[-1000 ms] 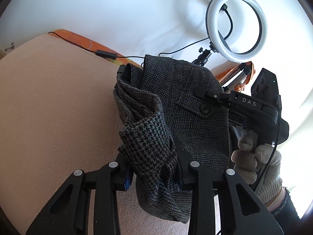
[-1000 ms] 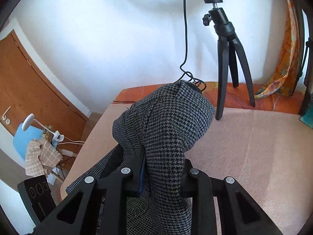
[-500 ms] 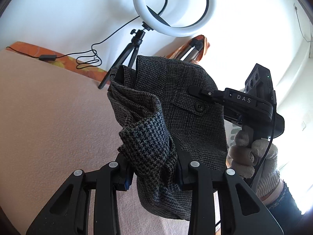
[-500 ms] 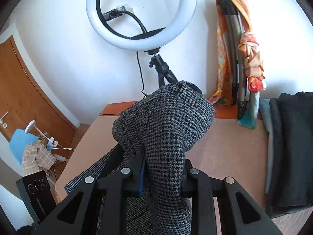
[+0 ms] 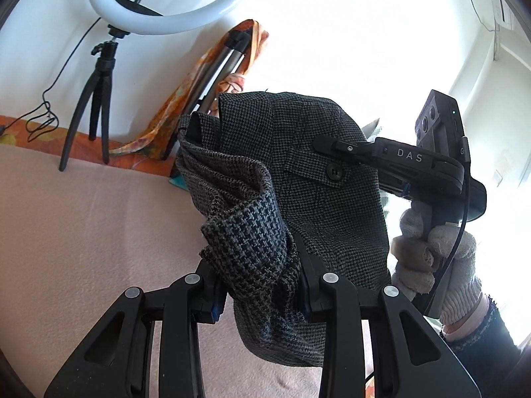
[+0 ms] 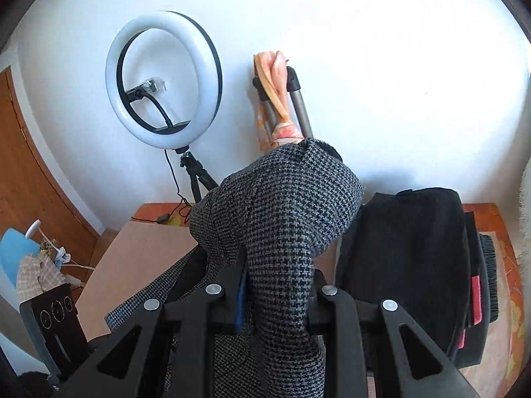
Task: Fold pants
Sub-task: 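Lift the folded trousers and carry them toward the dark garment stack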
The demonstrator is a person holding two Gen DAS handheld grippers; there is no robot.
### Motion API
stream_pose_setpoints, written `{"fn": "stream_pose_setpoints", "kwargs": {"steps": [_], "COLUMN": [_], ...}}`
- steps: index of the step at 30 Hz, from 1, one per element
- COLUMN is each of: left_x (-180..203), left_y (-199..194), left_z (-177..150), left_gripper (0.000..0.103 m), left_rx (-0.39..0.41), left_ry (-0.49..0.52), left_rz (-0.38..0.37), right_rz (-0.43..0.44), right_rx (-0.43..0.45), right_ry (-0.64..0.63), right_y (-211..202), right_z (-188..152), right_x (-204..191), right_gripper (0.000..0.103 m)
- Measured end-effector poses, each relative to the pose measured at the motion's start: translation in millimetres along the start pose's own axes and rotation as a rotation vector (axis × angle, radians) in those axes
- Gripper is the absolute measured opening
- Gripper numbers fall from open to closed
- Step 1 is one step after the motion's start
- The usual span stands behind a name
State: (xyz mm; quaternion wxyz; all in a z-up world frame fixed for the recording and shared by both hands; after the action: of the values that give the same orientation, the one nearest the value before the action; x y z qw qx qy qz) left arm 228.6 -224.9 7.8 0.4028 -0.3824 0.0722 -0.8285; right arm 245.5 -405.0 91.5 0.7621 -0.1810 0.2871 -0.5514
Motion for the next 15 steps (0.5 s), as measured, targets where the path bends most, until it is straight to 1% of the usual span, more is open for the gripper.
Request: {"fn": "stream_pose_setpoints", "kwargs": {"steps": [4, 7, 11, 15], "left_x": [22, 35, 46, 47], "left_y": [31, 55, 83, 110], "left_z": [8, 14, 19, 20], "left_gripper": [0.032, 0.032, 0.032, 0.032], "left_rx": [-0.006, -0.009, -0.007, -0.019], "left_ry": [0.031, 0.050, 0.055, 0.042], "left_rz": [-0.023, -0.036, -0.045, -0.040], "right_rz": [-0.029, -0.057, -0.089, -0.122], "right_rx": [0.021, 0.038, 0.049, 0.030], "right_ry": [0.033, 0.034, 0.011, -0.020], "right_y": [-6, -10, -7, 5], "right_z": [15, 27, 43, 51], "right_x": [40, 65, 89, 108], "right_gripper": [0.023, 0.023, 0.023, 0.023]}}
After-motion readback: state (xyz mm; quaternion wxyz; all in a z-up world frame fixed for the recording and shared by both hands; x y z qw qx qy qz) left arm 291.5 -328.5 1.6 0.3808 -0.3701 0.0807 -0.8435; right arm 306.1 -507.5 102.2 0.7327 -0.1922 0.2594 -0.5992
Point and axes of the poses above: each gripper's, at about its wrist camera, not at the fingertips, and y roughly the way its jaws point, x to its right, z to its top, the point moved 1 cm from there along y, roughly the way its jaws point, and after that the axes turned 1 degree about -z, right-handed, at the moved point
